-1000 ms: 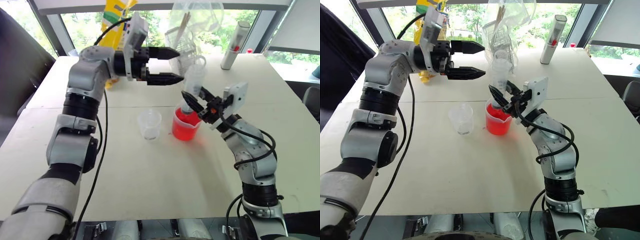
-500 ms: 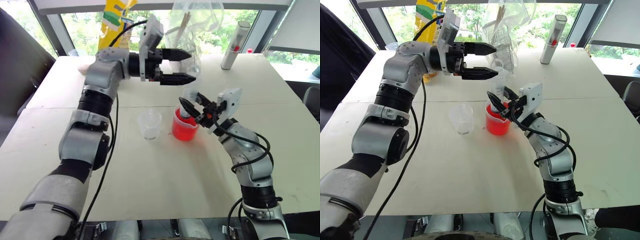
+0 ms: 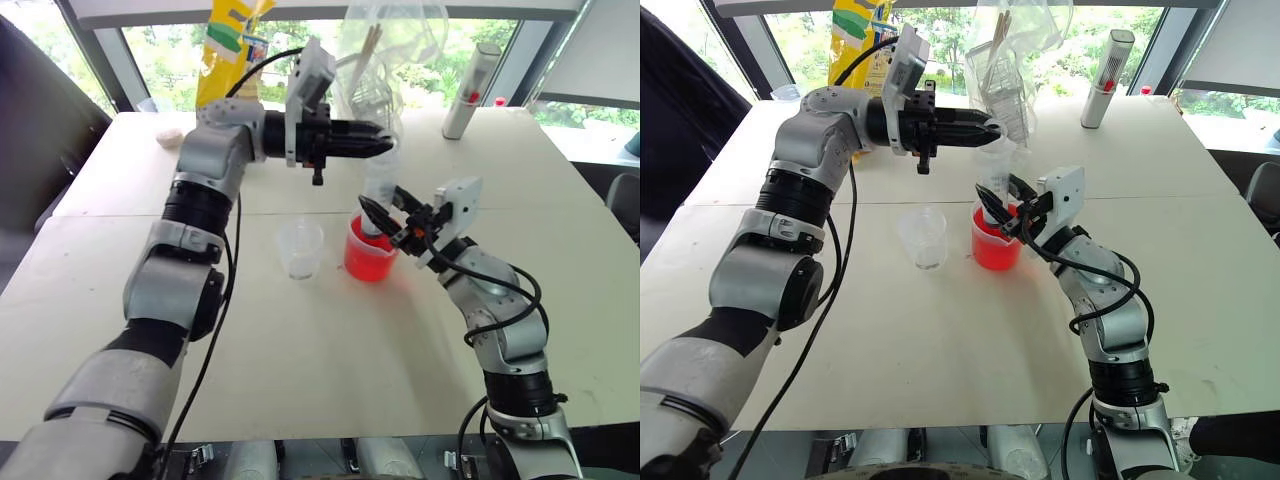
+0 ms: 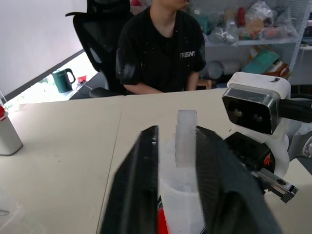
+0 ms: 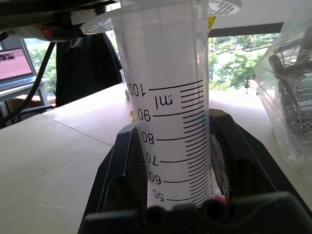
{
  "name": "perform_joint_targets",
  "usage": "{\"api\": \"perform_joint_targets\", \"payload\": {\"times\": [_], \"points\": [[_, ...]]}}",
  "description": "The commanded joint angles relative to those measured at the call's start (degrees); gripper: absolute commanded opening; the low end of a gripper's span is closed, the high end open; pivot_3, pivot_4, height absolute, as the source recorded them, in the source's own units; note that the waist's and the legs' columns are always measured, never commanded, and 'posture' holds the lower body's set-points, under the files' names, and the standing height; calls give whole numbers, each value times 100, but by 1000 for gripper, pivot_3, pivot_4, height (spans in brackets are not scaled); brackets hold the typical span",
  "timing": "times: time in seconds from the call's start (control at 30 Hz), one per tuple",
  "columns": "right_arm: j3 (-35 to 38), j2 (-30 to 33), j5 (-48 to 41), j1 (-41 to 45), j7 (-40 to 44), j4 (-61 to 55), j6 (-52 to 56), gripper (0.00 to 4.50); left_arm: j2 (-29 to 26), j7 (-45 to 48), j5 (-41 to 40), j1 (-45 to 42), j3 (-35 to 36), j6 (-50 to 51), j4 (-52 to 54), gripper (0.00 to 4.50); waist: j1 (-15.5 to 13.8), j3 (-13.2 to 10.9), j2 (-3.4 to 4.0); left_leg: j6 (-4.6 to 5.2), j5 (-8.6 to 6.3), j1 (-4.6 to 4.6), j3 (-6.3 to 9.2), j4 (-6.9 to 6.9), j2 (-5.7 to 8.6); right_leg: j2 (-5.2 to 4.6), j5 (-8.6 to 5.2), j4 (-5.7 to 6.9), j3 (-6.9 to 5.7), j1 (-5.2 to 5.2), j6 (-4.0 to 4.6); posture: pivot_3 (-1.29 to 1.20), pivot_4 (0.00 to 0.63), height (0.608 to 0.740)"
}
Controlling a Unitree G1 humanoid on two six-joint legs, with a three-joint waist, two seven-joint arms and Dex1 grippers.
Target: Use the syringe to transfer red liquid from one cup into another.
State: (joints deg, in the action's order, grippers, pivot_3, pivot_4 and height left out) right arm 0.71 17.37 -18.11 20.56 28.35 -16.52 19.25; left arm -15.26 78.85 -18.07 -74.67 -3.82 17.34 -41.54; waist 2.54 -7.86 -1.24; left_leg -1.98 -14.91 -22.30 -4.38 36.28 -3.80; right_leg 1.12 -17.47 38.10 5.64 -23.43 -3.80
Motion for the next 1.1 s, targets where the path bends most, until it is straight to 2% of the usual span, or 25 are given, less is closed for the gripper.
{"api": "perform_joint_targets", "payload": {"times": [0.03,0.47,1.1], "points": [[6,51,3,-16,25,-157,-96,1400,21,-53,-34,-100,56,12,187,53,4,0,0,0,0,0,0,0,0,0,0,0,0,0,0,0,150,739],[-89,4,-261,-182,28,-206,386,1400,34,-190,-86,-497,273,-138,-56,53,2,0,0,0,0,1,0,0,0,1,0,0,0,0,0,0,150,739],[-264,-67,-193,-180,118,268,185,1400,8,-446,-149,-865,497,-388,-350,53,3,0,0,0,0,1,1,0,0,1,0,0,0,0,0,0,150,739]]}}
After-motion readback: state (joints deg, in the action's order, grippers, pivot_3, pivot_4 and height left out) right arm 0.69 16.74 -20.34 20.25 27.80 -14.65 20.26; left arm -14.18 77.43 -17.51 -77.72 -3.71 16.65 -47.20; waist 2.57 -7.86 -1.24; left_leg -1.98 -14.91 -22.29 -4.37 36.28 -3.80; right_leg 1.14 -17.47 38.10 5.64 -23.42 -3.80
